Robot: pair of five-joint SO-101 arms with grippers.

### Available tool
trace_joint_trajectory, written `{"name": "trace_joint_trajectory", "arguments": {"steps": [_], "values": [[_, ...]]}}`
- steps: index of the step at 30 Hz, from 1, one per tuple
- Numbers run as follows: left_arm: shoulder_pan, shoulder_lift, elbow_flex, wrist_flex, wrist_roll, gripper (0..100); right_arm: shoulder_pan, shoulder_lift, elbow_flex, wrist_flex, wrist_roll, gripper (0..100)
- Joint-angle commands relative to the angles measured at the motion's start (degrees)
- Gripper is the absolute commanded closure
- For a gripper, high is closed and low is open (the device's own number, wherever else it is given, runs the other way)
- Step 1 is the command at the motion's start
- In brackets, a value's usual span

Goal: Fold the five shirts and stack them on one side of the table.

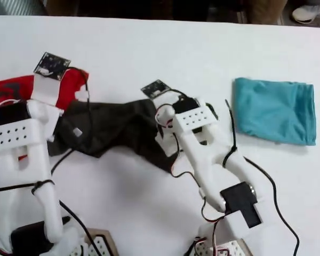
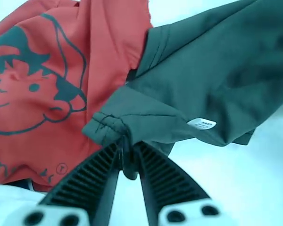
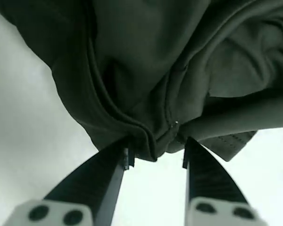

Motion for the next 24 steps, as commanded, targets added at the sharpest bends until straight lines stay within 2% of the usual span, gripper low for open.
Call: {"name": "trace_joint_trajectory", "arguments": {"steps": [1, 4, 12, 19, 24], "values": [[-0.4, -1.2, -0.5, 0.1, 0.4, 97, -0.2, -0.5, -0.3, -0.5, -0.4, 88.6], [-0.4, -1.1, -0.7, 0.1, 0.4, 97, -0.2, -3.0, -0.3, -0.5, -0.4, 98.5], [-0.4, -1.0, -0.6, 0.0, 0.4, 97, -0.2, -10.5, 0.0, 0.8, -0.4, 96.3], [-0.4, -1.0, -0.6, 0.0, 0.4, 97, -0.2, -7.0, 0.0, 1.4, -0.4, 86.5], [-0.4, -1.0, -0.7, 0.0, 0.4, 97, -0.3, -4.0, -0.3, 0.5, -0.4, 86.8]]}}
